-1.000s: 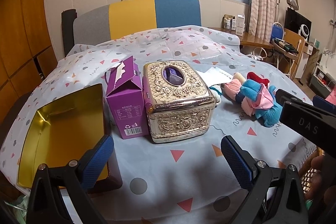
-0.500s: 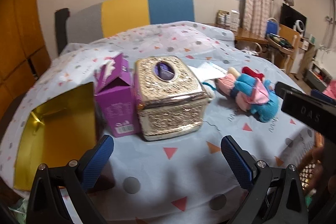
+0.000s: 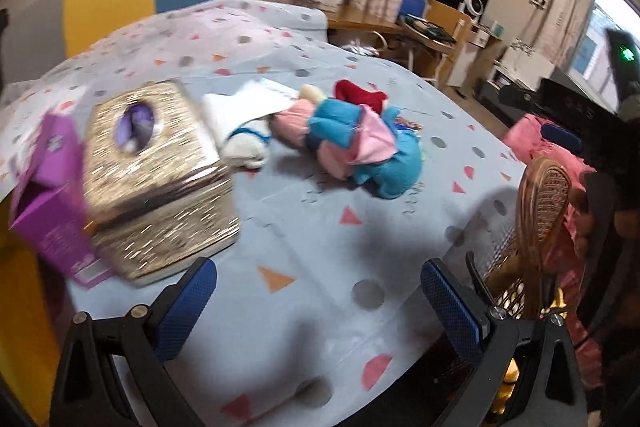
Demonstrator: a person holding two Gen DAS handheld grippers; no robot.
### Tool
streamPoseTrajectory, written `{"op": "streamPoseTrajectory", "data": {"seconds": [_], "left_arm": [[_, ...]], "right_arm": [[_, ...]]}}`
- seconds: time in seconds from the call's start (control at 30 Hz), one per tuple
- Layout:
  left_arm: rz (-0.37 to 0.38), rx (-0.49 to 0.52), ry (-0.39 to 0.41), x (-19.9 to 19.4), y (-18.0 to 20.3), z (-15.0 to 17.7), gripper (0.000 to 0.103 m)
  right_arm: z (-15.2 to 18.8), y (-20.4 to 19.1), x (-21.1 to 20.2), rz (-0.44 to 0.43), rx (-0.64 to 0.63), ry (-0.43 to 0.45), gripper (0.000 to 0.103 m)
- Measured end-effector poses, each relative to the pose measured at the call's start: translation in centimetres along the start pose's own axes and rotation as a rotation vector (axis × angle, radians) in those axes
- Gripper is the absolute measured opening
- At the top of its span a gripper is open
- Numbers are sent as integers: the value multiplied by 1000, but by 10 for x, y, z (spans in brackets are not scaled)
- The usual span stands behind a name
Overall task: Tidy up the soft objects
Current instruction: 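Reach the left gripper to the blue plush doll and grasp it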
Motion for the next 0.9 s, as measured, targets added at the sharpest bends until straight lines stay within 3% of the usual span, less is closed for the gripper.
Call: {"op": "streamPoseTrajectory", "data": {"seconds": [0.23,0.37,0.57,0.9], "left_arm": [[36,179,-43,51,31,-39,103],[26,338,-55,81,50,-51,103],[84,652,-89,114,87,-47,103],[112,899,-177,161,121,-40,100]], "right_arm": [[-6,27,3,-14,38,5,98],[-1,35,12,-37,60,-16,98],[8,43,21,-36,49,-42,98],[5,65,23,-4,79,-36,98]]}}
Point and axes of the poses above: each gripper's, at about its wrist camera, not at the fingertips, and x roughly the way its jaws point, y to its right, z to its underside, the point moved 6 cm from there along x, roughly the way its jaws point, and after that the axes turned 12 degrees about y, right-handed, at the moved point
